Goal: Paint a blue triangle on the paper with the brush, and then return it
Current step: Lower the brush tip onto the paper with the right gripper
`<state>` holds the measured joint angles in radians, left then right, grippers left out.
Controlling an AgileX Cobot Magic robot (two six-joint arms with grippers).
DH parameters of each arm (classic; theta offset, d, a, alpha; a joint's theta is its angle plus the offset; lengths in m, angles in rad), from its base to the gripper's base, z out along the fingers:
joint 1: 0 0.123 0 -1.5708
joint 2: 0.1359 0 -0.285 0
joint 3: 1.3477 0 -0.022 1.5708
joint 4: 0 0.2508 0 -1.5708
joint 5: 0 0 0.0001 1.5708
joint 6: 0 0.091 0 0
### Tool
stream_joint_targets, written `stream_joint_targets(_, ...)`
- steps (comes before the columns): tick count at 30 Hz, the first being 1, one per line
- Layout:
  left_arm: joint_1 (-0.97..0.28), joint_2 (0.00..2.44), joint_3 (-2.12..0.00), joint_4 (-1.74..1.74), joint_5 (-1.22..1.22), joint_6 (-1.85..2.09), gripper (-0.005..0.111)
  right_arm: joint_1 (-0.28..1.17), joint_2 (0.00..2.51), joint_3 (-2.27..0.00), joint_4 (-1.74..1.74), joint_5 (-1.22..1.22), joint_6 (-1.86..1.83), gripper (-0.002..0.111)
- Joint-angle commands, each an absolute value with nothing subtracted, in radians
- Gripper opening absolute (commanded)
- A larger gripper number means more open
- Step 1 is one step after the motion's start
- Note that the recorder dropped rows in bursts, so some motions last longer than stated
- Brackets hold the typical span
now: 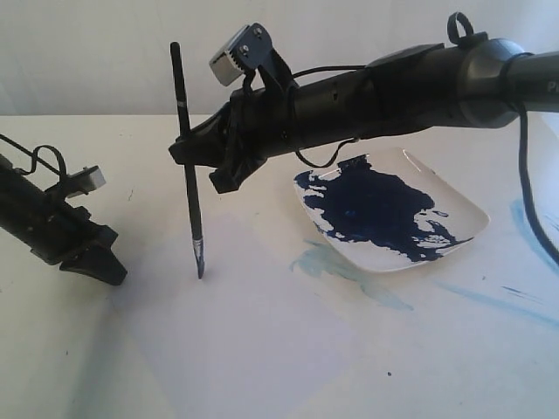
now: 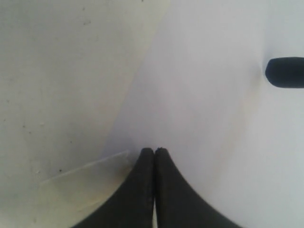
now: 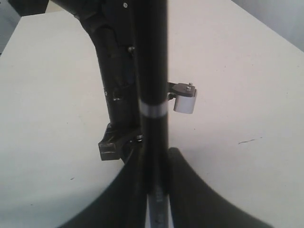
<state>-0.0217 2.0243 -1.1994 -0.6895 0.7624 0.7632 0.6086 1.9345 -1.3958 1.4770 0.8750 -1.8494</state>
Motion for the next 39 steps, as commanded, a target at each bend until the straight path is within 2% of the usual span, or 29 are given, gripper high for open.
stream_joint_targets(1, -0.023, 2.047, -1.187, -0.642, 0.764, 0.759, 0.0, 0.608, 1.943, -1.401, 1.483, 0.895, -1.861, 0.0)
stream_joint_targets(24, -0.023, 2.047, -1.187, -0.642, 0.776, 0.759, 0.0, 0.608, 1.945, -1.401, 1.467, 0.955, -1.817, 0.0)
stream_joint_targets(39, -0.023, 2.047, -1.187, -0.642, 0.773, 0.759, 0.0, 0.608, 1.945, -1.405, 1.504, 0.835, -1.862, 0.0)
